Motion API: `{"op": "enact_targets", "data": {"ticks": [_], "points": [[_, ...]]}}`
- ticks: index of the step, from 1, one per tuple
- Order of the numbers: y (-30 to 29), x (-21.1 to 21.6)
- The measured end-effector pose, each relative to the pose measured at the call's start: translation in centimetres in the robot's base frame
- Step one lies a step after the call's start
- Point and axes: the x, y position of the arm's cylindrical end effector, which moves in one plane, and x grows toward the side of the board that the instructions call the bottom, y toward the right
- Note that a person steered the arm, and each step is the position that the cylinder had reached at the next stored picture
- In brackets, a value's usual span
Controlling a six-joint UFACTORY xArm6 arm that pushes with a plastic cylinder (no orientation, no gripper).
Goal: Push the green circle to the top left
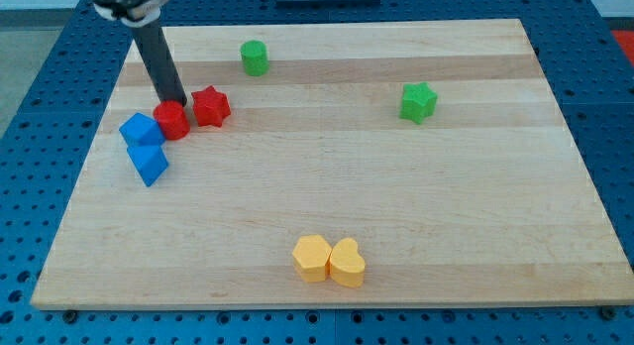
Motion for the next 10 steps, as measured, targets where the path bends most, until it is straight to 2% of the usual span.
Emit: {"op": "enact_targets", "data": {"ticks": [1, 3, 5, 6, 7, 10], "points": [[0.2, -0.8], [2.4, -5.1], [11.8, 1.1], [14.9, 0.3], [14.2, -4.4], [13.9, -7.1]]}}
